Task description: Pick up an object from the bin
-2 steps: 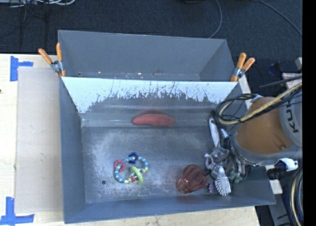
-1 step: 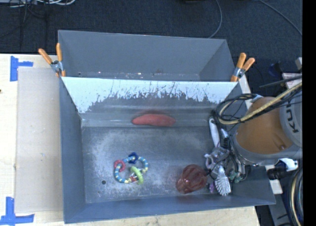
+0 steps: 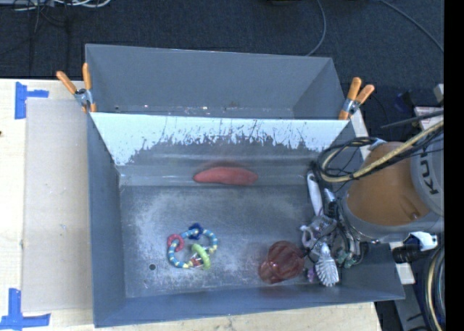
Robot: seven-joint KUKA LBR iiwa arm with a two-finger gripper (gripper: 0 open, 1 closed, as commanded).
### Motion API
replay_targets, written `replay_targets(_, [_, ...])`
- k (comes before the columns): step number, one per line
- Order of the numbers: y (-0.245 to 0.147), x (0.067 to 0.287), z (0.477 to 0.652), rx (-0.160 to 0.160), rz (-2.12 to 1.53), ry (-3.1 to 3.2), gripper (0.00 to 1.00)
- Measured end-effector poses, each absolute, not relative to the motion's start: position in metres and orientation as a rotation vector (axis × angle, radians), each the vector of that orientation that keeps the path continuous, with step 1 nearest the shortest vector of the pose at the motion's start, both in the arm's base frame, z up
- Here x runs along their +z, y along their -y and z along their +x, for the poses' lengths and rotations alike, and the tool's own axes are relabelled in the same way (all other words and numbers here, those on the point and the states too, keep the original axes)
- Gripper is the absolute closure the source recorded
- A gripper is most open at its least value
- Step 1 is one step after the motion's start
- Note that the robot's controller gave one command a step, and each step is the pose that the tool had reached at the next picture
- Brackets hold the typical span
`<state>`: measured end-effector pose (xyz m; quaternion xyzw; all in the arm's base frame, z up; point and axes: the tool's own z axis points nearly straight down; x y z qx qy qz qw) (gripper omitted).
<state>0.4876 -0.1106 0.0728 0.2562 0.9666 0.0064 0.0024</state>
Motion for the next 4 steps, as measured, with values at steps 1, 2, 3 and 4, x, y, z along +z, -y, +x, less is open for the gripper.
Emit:
replay_targets(1, [0.1089, 0.0707, 0.4866, 0.021, 0.802, -3.035, 1.0])
replay_targets(2, [0.1042, 0.0695, 0.4855, 0.021, 0.77, -3.043, 1.0])
replay_targets(3, [0.1019, 0.0693, 0.4853, 0.022, 0.769, -3.045, 1.0])
replay_targets(4, [0.1045, 0.0709, 0.4893, 0.024, 0.724, -3.059, 1.0])
